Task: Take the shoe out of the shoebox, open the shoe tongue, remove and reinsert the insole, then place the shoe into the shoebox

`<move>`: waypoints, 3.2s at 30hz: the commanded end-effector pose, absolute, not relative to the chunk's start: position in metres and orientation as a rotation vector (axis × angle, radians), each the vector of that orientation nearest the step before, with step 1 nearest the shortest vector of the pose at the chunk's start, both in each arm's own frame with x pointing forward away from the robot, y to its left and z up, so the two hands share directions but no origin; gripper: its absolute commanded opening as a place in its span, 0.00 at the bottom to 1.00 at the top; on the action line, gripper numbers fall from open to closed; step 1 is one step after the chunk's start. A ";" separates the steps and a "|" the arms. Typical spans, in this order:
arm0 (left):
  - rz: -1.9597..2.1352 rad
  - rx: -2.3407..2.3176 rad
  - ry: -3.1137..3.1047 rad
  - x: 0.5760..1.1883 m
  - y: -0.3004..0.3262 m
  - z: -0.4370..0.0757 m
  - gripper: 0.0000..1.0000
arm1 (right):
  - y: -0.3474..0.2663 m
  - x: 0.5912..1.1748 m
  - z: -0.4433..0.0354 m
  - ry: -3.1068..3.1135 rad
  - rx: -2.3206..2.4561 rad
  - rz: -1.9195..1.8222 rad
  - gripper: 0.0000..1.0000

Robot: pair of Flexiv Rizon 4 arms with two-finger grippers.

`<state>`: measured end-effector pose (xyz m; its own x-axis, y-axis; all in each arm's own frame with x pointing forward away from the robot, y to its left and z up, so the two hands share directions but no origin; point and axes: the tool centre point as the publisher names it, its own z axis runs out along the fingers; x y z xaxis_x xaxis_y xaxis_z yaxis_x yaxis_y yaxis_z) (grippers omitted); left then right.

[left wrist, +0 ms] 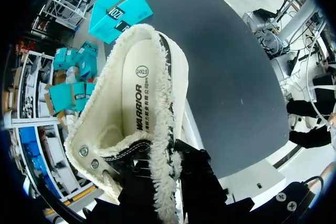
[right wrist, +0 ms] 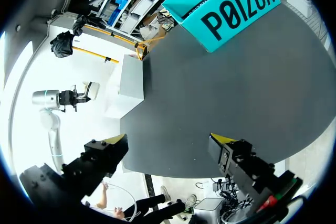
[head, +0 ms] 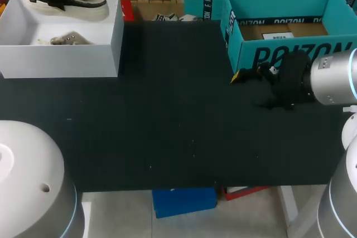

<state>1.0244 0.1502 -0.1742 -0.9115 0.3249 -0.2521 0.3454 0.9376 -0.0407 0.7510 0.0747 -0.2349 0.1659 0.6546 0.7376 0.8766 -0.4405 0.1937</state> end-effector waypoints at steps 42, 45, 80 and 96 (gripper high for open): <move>-0.009 0.144 2.853 1.154 0.227 -0.238 0.00 | 0.077 0.752 -0.235 -1.474 -2.174 -1.142 1.00; 0.012 0.132 2.840 1.157 0.227 -0.254 0.00 | 0.077 0.752 -0.235 -1.474 -2.174 -1.142 1.00; 0.058 -0.095 2.813 1.186 0.211 -0.361 0.00 | 0.077 0.752 -0.235 -1.474 -2.174 -1.142 1.00; 0.107 -0.125 2.846 1.193 0.205 -0.385 0.00 | 0.077 0.752 -0.235 -1.474 -2.174 -1.142 1.00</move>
